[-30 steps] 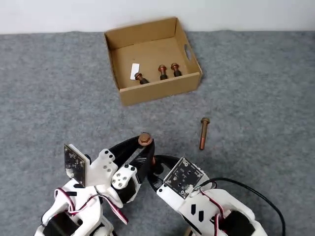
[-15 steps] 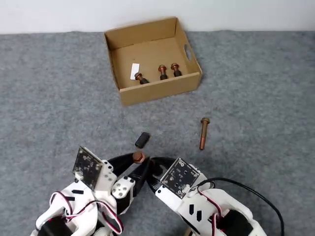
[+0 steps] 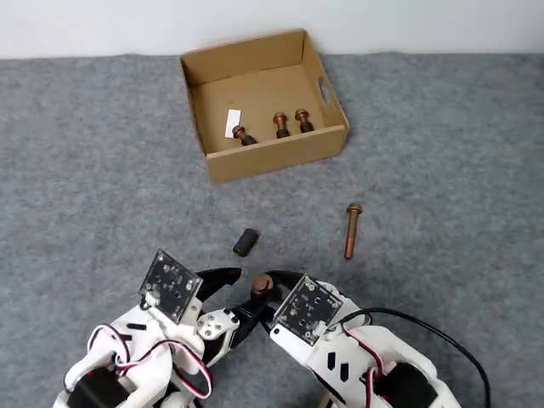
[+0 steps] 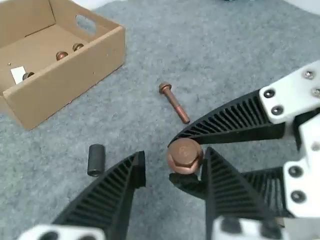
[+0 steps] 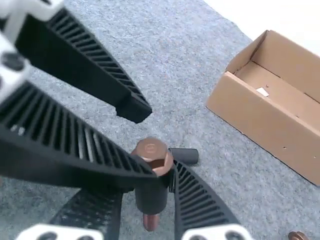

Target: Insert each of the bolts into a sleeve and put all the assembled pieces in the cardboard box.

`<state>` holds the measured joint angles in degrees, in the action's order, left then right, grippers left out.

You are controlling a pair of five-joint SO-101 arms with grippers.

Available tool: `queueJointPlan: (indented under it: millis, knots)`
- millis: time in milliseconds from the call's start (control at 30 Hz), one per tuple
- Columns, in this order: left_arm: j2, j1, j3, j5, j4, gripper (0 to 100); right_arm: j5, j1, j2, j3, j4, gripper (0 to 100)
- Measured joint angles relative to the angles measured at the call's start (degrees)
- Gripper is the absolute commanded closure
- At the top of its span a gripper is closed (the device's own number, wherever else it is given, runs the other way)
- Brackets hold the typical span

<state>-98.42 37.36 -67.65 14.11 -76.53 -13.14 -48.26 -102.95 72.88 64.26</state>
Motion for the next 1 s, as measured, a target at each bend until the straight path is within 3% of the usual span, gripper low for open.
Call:
queueJointPlan:
  millis: [233,433,633,800,1000]
  knots:
    - [9.05,0.44,10.37,3.16,-1.14,79,-0.18,0.09,-0.18,-0.18,-0.09,99.1]
    - [10.81,-2.99,18.46,4.84,-1.14,80,-0.09,7.47,-0.18,-0.26,-0.09,99.1]
    - [10.81,-18.64,18.99,4.57,-1.14,100,10.11,16.7,-0.18,-0.26,-0.09,99.1]
    - [10.81,-33.41,10.2,-0.44,-0.26,100,16.35,21.89,3.87,-1.67,-0.09,99.1]
    - [10.9,-43.69,-5.27,-4.75,10.37,100,20.75,23.21,19.25,-11.96,-2.46,99.1]
